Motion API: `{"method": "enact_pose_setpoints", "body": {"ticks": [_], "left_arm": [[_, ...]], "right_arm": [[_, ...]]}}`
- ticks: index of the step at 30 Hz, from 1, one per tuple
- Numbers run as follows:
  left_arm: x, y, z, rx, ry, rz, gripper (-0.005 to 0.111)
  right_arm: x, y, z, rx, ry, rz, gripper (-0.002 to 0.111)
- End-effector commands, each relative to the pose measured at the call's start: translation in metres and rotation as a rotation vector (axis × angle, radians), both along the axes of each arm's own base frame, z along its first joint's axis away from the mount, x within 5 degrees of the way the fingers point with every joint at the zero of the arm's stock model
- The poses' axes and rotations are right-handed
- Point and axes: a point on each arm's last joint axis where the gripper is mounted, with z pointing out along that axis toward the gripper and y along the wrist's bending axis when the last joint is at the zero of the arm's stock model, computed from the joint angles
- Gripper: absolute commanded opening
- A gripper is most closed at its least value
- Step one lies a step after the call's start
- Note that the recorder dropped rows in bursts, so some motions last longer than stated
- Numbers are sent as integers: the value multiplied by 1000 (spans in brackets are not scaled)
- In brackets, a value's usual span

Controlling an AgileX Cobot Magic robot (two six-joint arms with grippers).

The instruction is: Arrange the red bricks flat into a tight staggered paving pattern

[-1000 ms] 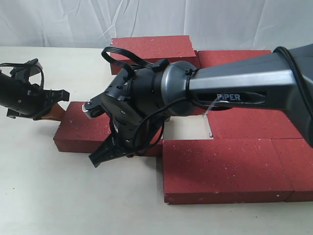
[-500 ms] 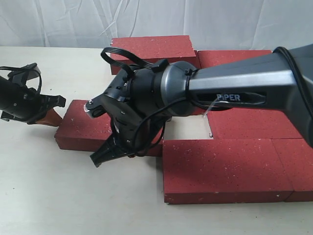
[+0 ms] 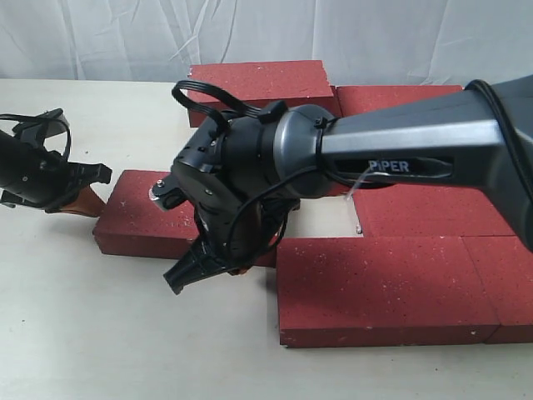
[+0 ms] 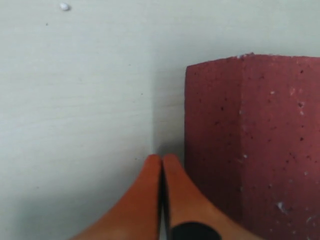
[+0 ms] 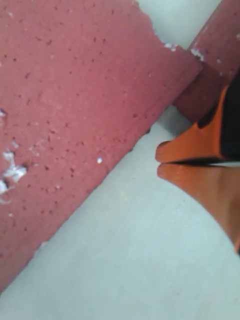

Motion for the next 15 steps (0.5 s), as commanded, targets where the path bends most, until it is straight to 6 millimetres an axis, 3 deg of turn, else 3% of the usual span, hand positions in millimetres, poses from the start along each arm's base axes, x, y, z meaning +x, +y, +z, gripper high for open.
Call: {"method": "enact_pose_setpoints", "body": {"ticks": [1, 15], "left_arm": [[0, 1, 1, -7, 2, 5, 0], [0, 1, 1, -13, 5, 6, 0]], "right_arm": [[2, -1, 1, -17, -14, 18, -1], [10, -5, 4, -76, -104, 77, -1]]}}
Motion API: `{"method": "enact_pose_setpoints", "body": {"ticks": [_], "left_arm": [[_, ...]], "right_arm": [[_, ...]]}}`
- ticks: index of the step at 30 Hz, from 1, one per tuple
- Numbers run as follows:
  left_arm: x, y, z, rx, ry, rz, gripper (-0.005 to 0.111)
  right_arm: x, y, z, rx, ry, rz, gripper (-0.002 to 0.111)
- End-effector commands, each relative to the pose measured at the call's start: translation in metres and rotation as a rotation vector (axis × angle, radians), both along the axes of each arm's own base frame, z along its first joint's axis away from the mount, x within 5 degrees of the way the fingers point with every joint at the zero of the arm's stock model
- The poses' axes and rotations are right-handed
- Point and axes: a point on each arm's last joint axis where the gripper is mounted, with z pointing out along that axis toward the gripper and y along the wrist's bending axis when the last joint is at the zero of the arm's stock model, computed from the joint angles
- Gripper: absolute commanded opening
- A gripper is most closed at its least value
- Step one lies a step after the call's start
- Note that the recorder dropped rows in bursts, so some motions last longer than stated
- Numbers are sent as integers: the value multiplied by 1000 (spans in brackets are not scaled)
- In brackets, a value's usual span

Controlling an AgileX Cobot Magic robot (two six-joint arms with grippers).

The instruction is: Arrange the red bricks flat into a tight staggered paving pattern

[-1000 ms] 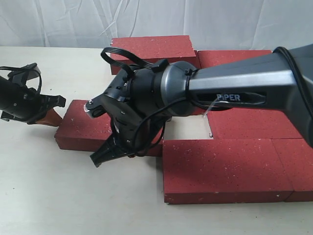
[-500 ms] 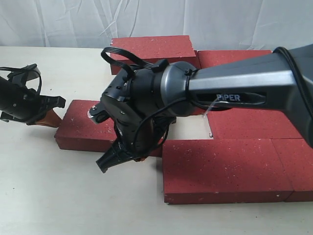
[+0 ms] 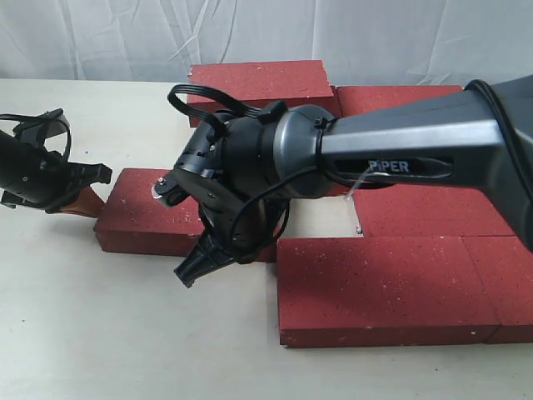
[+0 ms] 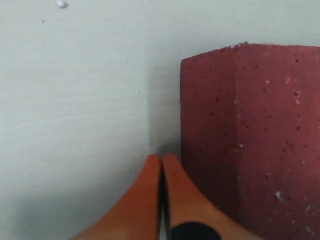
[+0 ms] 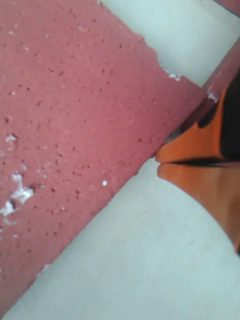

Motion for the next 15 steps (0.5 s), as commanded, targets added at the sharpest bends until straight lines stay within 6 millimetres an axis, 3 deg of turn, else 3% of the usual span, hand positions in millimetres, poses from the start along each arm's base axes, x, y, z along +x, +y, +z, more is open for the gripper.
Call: {"method": "enact_pose_setpoints", "body": {"ticks": [1, 8, 15], "left_arm": [[1, 1, 1, -9, 1, 9, 0], [0, 0, 2, -23, 8, 11, 0], [-1, -1, 2, -35, 20, 1, 0]], "right_arm": [[4, -2, 2, -24, -28, 16, -1], [1, -1, 3, -5, -12, 4, -1], [-5, 1, 17, 71, 31, -43, -1]]}}
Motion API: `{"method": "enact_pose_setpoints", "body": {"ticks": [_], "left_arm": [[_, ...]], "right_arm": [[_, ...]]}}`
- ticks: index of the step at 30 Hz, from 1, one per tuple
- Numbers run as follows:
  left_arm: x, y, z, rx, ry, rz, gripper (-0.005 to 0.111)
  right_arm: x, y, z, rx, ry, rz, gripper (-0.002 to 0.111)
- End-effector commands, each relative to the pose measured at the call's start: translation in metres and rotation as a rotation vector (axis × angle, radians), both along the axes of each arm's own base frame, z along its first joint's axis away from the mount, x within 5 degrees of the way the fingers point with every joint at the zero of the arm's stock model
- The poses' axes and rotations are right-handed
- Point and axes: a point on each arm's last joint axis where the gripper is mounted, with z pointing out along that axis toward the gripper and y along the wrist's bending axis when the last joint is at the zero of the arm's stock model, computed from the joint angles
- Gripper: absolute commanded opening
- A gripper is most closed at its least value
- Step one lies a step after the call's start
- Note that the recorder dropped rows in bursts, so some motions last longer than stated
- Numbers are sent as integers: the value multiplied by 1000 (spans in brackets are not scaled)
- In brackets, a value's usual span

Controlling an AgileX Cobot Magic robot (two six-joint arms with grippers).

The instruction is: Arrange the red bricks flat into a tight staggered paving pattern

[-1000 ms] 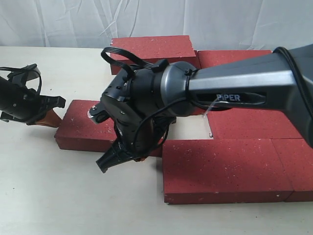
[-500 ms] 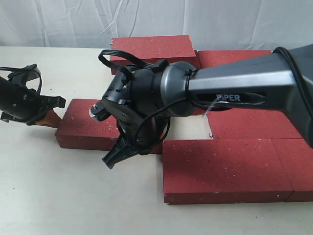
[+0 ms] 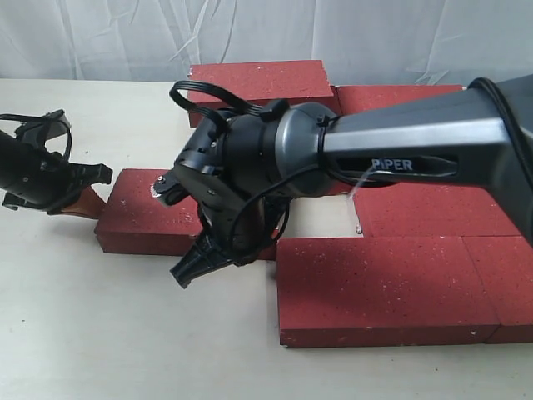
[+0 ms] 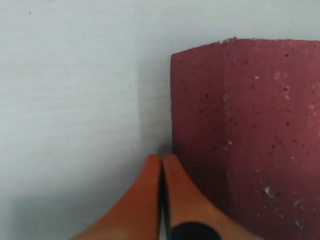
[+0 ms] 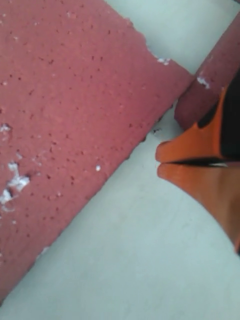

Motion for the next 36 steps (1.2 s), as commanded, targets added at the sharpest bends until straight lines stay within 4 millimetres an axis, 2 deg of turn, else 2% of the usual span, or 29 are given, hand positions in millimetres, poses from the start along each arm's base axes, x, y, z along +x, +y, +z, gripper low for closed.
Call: {"method": "enact_pose_setpoints", "body": {"ticks": [1, 10, 16, 21, 30, 33, 36], "left_arm": [[0, 0, 2, -17, 7, 8, 0], [-2, -2, 2, -42, 31, -6, 0], [-2, -4, 3, -70, 34, 14, 0], [-2, -4, 4, -75, 36, 14, 0], [-2, -5, 4, -88, 38, 19, 0], [-3, -16, 4, -88, 42, -15, 0], [-4, -30, 4, -80, 37, -52, 0]], "right_arm": [[-3, 0, 17, 52, 8, -24, -1], [-8, -2, 42, 117, 17, 18, -1], [0, -16, 65, 166, -7, -10, -1], [17, -39, 86, 240, 5, -47, -1], [54, -95, 102, 331, 72, -186, -1], [66, -117, 105, 341, 68, -247, -1], [73, -128, 106, 347, 65, -282, -1]]}}
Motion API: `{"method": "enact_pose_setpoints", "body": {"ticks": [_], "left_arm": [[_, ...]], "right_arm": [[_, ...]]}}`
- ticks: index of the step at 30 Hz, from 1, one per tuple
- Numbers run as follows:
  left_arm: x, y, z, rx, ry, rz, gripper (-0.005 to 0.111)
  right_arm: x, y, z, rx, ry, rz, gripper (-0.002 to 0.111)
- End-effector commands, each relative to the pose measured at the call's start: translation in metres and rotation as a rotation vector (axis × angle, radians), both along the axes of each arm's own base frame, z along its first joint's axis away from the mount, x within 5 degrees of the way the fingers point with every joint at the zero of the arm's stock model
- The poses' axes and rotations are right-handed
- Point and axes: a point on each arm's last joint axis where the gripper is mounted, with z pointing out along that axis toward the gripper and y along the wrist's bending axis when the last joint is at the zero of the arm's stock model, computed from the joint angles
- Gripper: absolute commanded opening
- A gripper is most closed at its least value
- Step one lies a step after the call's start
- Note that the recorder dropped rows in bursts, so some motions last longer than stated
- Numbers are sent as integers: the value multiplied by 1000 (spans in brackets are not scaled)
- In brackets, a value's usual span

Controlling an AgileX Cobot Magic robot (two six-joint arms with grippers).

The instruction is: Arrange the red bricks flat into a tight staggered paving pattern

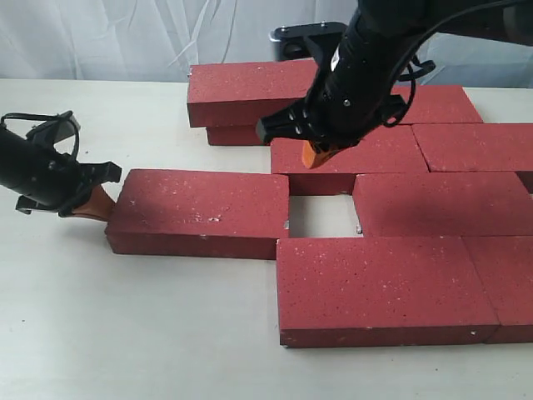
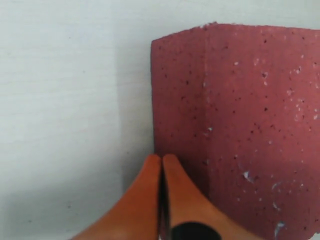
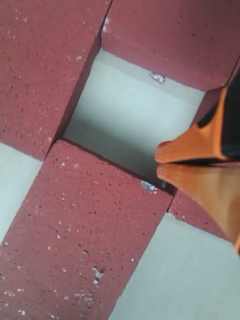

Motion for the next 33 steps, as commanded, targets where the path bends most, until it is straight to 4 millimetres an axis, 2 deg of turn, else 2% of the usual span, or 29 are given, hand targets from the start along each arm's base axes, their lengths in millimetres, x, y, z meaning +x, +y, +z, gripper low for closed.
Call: {"method": "enact_pose_setpoints", "body": {"ticks": [1, 7, 11, 15, 21, 30, 33], "left_arm": [[-1, -19, 1, -6, -4, -45, 0], [-2, -28, 1, -1, -11, -70, 0], [-1, -22, 0, 53, -17, -80, 0], [3, -15, 7, 139, -3, -70, 0], [4, -9, 22, 198, -43, -10, 0], [1, -3, 56, 252, -114, 26, 0], [-2, -8, 66, 279, -141, 13, 0]], "right_arm": [[7, -15, 6, 7, -6, -30, -1], [7, -16, 6, 0, -11, -25, -1], [8, -17, 6, -18, -26, -19, -1], [8, -17, 6, -17, -28, -19, -1], [8, -17, 6, -15, -27, -19, -1], [9, -17, 4, -20, -23, -17, -1], [9, -17, 4, -20, -23, -17, -1]]}}
